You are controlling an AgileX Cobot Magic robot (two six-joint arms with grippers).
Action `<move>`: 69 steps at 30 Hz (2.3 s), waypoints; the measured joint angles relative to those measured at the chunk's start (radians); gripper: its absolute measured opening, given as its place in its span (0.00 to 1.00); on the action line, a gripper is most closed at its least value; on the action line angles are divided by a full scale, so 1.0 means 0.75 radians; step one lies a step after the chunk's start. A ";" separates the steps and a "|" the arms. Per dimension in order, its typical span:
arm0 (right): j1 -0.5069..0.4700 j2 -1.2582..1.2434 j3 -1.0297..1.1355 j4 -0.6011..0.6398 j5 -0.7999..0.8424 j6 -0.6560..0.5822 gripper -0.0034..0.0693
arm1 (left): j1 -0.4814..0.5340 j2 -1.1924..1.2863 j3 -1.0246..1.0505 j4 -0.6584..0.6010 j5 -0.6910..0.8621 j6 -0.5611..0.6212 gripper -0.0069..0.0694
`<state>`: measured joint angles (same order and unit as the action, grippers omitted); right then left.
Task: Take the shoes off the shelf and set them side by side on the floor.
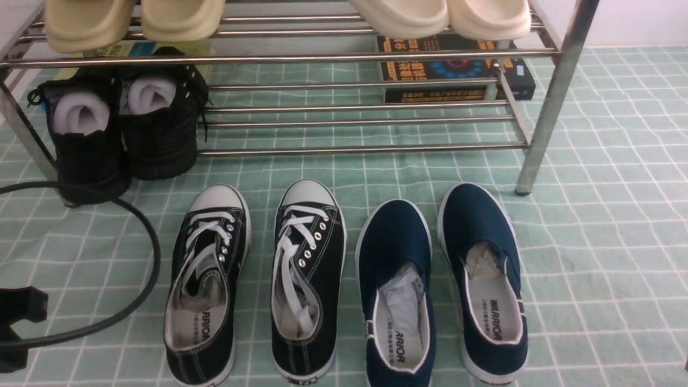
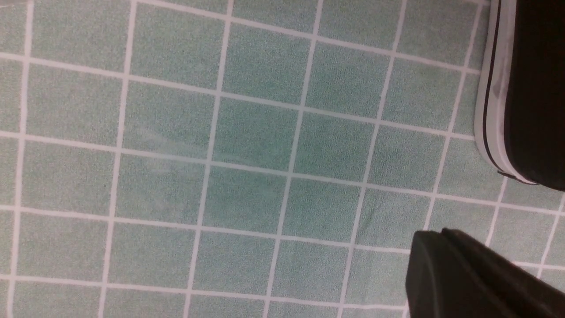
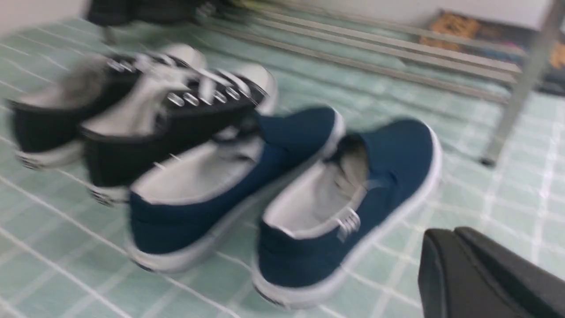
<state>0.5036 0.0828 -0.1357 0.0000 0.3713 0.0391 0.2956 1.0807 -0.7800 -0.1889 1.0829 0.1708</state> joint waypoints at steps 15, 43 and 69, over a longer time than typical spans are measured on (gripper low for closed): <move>-0.494 -0.125 0.194 -0.035 0.044 0.000 0.12 | -0.151 0.000 0.000 -0.019 -0.001 -0.057 0.12; -0.495 -0.125 0.194 -0.036 0.043 0.000 0.17 | -0.644 -1.114 0.352 -0.246 -0.875 -0.205 0.11; -0.496 -0.125 0.194 -0.036 0.042 0.000 0.22 | -0.644 -1.260 0.747 0.284 -0.983 -0.416 0.13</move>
<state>0.1318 -0.0107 0.0101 -0.0268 0.4031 0.0391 -0.1876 0.1360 -0.2199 0.0242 0.3458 -0.1409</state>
